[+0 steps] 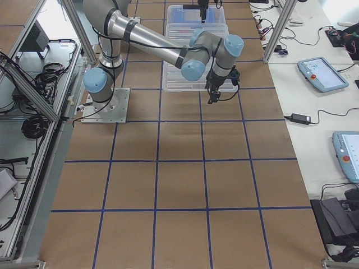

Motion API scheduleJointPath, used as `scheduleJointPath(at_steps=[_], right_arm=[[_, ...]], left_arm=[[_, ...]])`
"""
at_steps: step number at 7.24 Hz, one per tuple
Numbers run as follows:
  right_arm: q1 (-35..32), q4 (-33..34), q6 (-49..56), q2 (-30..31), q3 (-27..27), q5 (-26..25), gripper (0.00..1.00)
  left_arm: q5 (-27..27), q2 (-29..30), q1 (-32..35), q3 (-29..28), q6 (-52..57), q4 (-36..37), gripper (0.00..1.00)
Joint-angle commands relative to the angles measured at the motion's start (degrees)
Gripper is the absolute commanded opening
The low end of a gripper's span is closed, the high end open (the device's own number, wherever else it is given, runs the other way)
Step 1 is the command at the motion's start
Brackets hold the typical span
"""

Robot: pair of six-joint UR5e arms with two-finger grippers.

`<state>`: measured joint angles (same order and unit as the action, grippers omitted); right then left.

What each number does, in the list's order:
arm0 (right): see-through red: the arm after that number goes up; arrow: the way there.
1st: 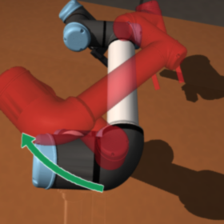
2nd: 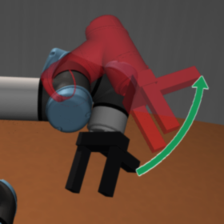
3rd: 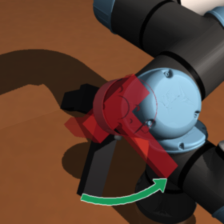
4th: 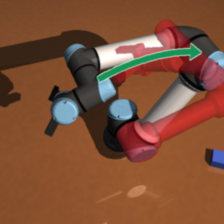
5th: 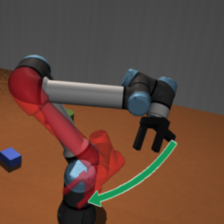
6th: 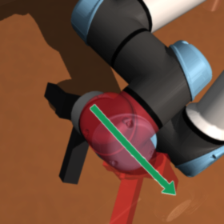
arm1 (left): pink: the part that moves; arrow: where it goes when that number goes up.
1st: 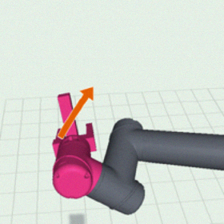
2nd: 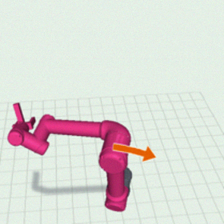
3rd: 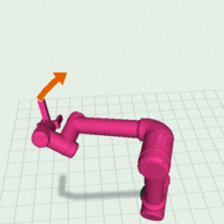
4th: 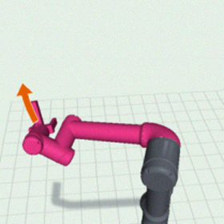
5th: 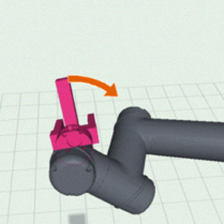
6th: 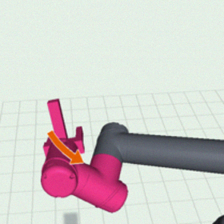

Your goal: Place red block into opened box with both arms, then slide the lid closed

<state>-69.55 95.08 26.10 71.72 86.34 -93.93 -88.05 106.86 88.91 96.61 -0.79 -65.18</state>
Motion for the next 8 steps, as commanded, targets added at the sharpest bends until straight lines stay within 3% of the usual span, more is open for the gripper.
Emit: scheduleJointPath(at_steps=[1,3,5,8], right_arm=[[0.0,0.2,0.1,0.0,0.0,-2.6,1.0],[-0.1,-0.5,-0.3,0.3,-0.9,-1.9,1.0],[0.0,-0.9,-0.8,1.7,-1.3,-2.0,1.0],[1.3,-0.5,-1.0,3.7,-0.6,-3.0,1.0]], left_arm=[[-0.1,-2.3,0.4,-7.4,0.0,-11.4,1.0],[-0.3,-6.4,0.8,-9.6,-0.6,-18.6,1.0],[-0.3,-9.6,0.7,-9.7,-0.6,-19.5,1.0],[-0.2,-9.5,0.7,-9.5,-0.6,-19.6,1.0]])
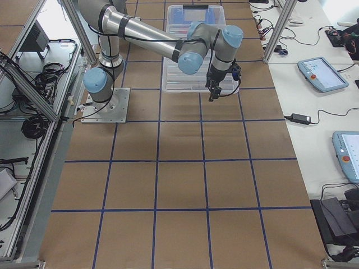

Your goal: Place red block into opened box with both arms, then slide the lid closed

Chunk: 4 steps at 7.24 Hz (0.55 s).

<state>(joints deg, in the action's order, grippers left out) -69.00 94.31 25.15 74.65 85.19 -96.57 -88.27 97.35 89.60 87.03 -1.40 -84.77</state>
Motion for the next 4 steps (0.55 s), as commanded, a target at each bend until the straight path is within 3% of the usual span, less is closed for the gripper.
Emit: scheduleJointPath(at_steps=[1,4], right_arm=[[4.3,-0.4,0.0,0.4,1.0,-1.9,1.0],[4.7,-1.3,0.0,-0.3,1.2,-0.9,1.0]], left_arm=[[0.0,0.0,0.0,0.2,0.0,0.0,1.0],[0.0,-0.3,0.1,0.6,0.0,0.0,1.0]])
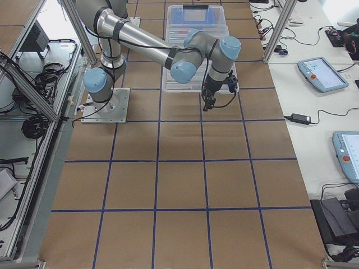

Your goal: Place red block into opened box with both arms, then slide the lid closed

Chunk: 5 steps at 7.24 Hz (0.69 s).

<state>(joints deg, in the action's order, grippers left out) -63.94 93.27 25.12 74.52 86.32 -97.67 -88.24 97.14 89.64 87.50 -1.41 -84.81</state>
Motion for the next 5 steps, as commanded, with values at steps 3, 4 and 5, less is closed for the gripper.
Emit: scheduleJointPath(at_steps=[3,4,5], right_arm=[[-2.3,-0.1,-0.1,-1.0,0.1,0.3,1.0],[-2.9,-0.1,-0.1,-1.8,0.1,0.3,1.0],[-3.5,0.0,-0.2,-2.5,0.1,0.3,1.0]], left_arm=[[0.0,-0.1,0.0,0.5,0.0,0.0,1.0],[0.0,-0.2,0.0,0.4,0.0,0.0,1.0],[0.0,-0.3,0.0,0.5,-0.1,0.0,1.0]])
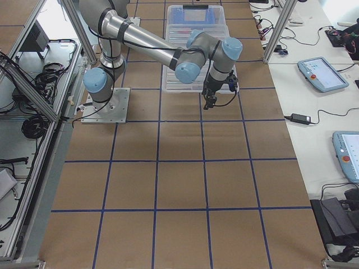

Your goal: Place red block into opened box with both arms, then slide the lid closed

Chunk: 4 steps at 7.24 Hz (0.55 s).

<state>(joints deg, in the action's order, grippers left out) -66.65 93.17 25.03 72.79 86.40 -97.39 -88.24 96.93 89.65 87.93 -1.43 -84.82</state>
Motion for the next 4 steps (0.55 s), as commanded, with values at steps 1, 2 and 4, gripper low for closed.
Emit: scheduleJointPath(at_steps=[1,2,4], right_arm=[[-1.5,0.3,-1.2,-0.7,-0.1,0.0,1.0],[-2.2,-0.1,-3.3,-0.6,0.0,0.0,1.0],[-3.7,0.0,-3.8,-0.8,0.0,0.0,1.0]], left_arm=[[0.2,-0.2,0.0,0.0,-0.1,0.0,1.0],[0.2,-0.2,0.0,0.1,-0.1,0.0,1.0],[0.3,-0.3,0.1,0.2,-0.2,-0.1,1.0]])
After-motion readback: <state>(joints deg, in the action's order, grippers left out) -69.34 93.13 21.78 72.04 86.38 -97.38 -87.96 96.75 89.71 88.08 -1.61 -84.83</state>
